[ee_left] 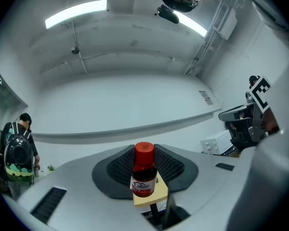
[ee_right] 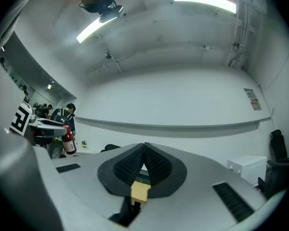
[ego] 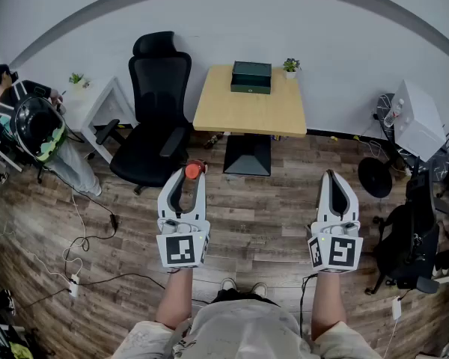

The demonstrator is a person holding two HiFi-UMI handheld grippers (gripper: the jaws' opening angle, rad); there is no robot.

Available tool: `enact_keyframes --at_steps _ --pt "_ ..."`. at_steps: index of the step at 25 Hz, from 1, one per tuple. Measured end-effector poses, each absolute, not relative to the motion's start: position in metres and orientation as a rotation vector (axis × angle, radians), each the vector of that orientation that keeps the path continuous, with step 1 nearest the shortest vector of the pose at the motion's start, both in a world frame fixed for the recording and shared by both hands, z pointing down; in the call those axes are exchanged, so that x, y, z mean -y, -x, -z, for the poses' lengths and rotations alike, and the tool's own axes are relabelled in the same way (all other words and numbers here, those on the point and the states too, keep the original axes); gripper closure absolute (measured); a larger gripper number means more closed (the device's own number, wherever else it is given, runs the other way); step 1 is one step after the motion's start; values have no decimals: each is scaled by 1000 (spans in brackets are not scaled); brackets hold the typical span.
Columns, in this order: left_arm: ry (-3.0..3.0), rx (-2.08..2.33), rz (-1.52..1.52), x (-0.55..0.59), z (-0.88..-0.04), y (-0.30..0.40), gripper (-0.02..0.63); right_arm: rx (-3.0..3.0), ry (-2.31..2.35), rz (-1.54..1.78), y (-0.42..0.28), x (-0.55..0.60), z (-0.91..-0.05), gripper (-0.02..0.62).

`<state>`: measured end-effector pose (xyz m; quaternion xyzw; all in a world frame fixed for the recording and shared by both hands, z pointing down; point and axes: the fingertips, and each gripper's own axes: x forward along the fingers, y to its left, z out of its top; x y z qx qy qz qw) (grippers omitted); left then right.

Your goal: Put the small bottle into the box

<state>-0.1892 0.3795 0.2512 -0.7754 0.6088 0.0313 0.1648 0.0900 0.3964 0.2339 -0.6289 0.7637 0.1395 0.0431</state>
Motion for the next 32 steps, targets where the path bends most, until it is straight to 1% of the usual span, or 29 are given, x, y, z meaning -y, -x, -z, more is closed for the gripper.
enact_keyframes --at_steps 13,32 --pt "2218 -1712 -115 -377 -247 205 476 -2294 1923 -412 -73 -397 -228 578" --pt "2248 -1715 -118 -377 -263 269 476 -2327 1914 -452 5 -399 -237 578"
